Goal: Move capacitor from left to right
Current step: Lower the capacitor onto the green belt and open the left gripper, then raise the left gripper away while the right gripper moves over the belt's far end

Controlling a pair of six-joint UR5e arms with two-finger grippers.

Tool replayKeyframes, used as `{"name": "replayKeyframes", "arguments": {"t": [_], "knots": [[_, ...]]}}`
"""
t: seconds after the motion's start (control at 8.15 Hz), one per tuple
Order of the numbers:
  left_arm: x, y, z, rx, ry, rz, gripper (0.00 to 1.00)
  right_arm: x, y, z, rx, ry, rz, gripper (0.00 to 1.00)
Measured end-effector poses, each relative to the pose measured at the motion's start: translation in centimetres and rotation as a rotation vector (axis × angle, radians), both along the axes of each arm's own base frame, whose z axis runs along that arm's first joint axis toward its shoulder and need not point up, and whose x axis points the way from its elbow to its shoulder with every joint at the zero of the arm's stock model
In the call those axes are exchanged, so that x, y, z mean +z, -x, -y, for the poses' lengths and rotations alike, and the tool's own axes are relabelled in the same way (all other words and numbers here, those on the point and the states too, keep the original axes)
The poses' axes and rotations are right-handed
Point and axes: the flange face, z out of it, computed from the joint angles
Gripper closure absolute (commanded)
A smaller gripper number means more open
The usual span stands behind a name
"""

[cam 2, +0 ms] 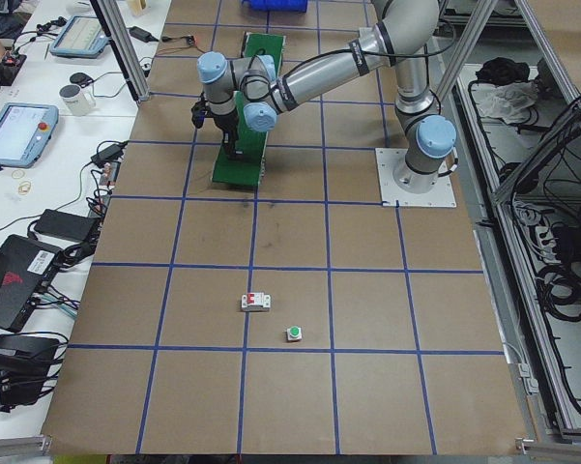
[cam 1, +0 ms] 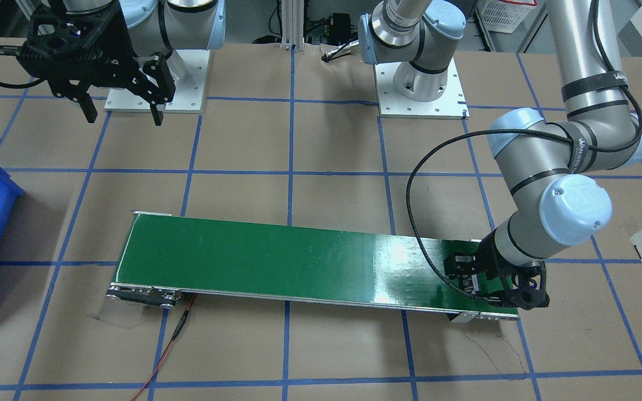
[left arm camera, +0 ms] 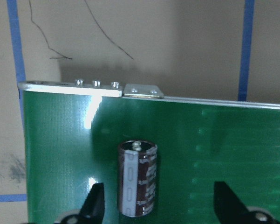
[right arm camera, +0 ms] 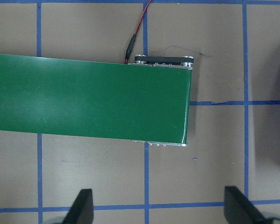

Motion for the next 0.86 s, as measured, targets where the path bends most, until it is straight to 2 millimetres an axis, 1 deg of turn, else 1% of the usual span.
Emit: {"name": "replayKeyframes", "arguments": {"t": [0.12,0.25,0.37,0.49,0.61,0.74,0.86], "knots": [[0.5,0.7,-0.1,0.01,0.009,-0.011,0.0,0.0,0.0,0.0,0.0,0.0,-0.001,0.0],[1.6,2.0,-0.5,0.0,0.021,-0.009,0.0,0.0,0.0,0.0,0.0,0.0,-0.002,0.0],[3.3,3.6,-1.2,-0.011,0.033,-0.004,0.0,0.0,0.0,0.0,0.0,0.0,-0.002,0.0],[5.4,5.0,-2.4,-0.009,0.027,-0.001,0.0,0.0,0.1,0.0,0.0,0.0,-0.004,0.0],[7.9,6.1,-3.8,-0.001,0.034,0.002,0.0,-0.1,0.2,0.1,0.002,-0.001,-0.008,0.0],[11.3,7.1,-5.5,0.003,0.051,0.004,0.0,-0.6,0.3,0.6,0.023,-0.011,-0.021,0.0],[15.2,8.1,-7.8,0.013,0.064,0.006,0.0,-1.6,0.4,1.5,0.055,-0.035,-0.041,0.0]]}}
